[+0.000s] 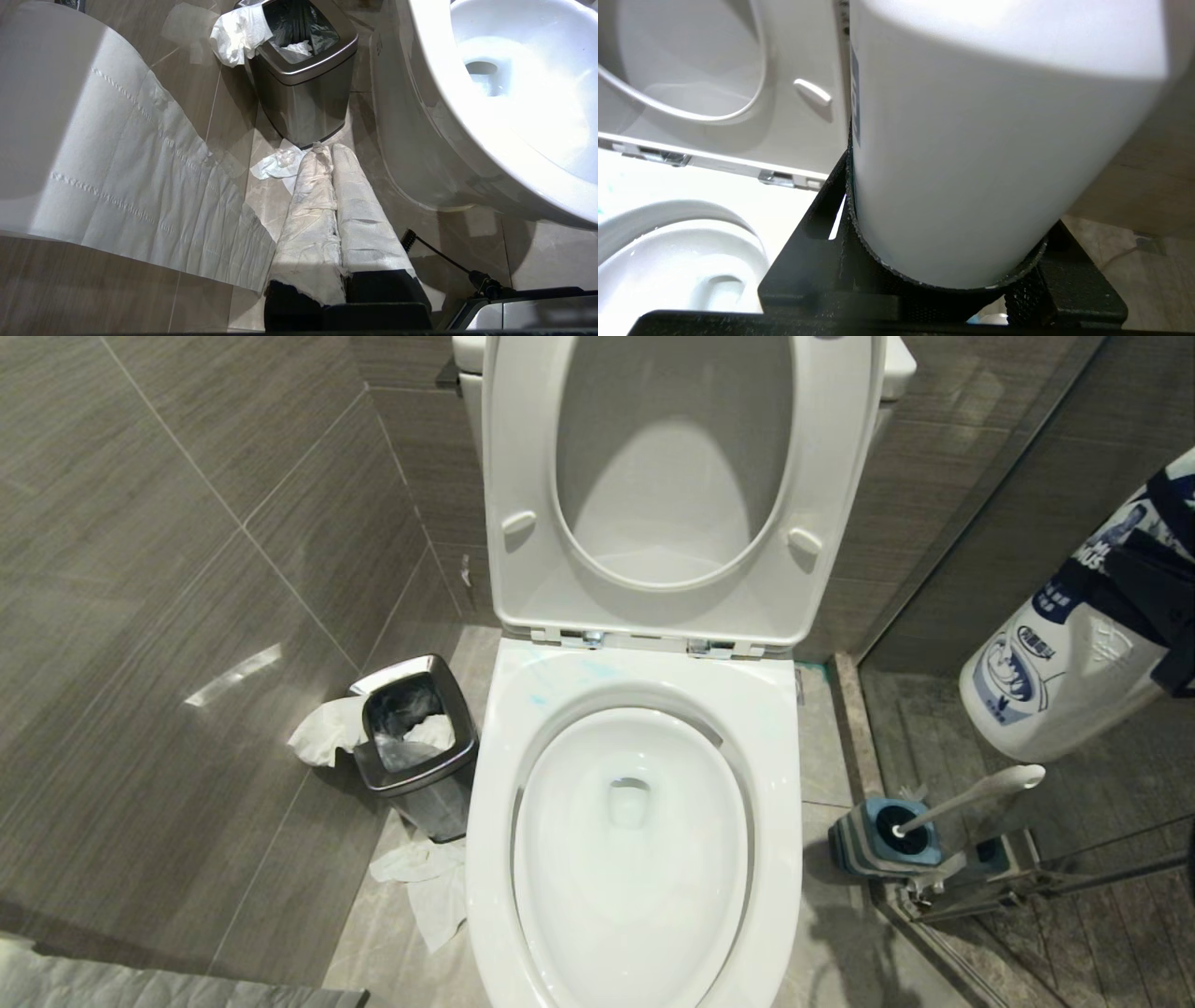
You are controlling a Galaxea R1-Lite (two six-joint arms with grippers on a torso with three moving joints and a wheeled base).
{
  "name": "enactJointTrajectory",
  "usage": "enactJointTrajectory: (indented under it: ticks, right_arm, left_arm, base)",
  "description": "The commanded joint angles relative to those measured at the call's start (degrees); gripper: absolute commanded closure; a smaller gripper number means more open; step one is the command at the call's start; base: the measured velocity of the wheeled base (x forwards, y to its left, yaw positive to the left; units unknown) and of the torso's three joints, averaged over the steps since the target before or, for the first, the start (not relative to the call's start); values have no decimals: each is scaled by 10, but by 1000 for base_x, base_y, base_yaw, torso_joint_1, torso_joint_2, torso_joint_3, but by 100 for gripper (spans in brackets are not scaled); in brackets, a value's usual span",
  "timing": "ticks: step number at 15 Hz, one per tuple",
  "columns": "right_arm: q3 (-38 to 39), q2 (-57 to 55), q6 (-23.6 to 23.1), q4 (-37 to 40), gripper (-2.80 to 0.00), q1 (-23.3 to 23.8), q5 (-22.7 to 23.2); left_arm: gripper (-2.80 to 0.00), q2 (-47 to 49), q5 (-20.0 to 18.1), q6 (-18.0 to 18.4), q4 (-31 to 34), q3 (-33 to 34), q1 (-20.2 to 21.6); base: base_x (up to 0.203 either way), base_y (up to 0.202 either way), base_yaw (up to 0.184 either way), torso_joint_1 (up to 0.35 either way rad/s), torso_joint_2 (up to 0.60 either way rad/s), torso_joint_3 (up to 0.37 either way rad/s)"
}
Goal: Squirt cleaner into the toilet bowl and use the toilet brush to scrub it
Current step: Pour in the cleaning agent
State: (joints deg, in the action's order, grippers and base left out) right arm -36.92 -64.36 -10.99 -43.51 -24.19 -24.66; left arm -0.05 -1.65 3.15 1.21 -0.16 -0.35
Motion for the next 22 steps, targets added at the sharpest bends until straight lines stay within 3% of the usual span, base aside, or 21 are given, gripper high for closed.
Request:
enactJointTrajectory:
  ticks: [1, 3, 6, 9, 16, 22]
  right_arm:
    - [-14, -44, -14, -9, 0, -64, -37]
    - [-42, -76, -33, -16, 0, -105, -64]
    - [-59, -117, -65, -28, 0, -136, -68]
    - [-69, -157, -92, -38, 0, -154, -73]
    - [-99, -215, -104, -39, 0, -188, -118]
    - [-100, -226, -238, -38, 0, -188, -119]
  left_arm:
    - [0, 0, 0, 0, 0, 0, 0]
    - [0, 0, 0, 0, 0, 0, 0]
    - [0, 0, -2, 4, 0, 0, 0]
    - [0, 0, -2, 4, 1, 0, 0]
    - [0, 0, -2, 5, 0, 0, 0]
    - [0, 0, -5, 19, 0, 1, 0]
  base:
    - [0, 0, 0, 0, 0, 0]
    - [0, 0, 0, 0, 0, 0]
    - [0, 0, 0, 0, 0, 0]
    - [0, 0, 0, 0, 0, 0]
    - [0, 0, 0, 0, 0, 0]
    - [0, 0, 0, 0, 0, 0]
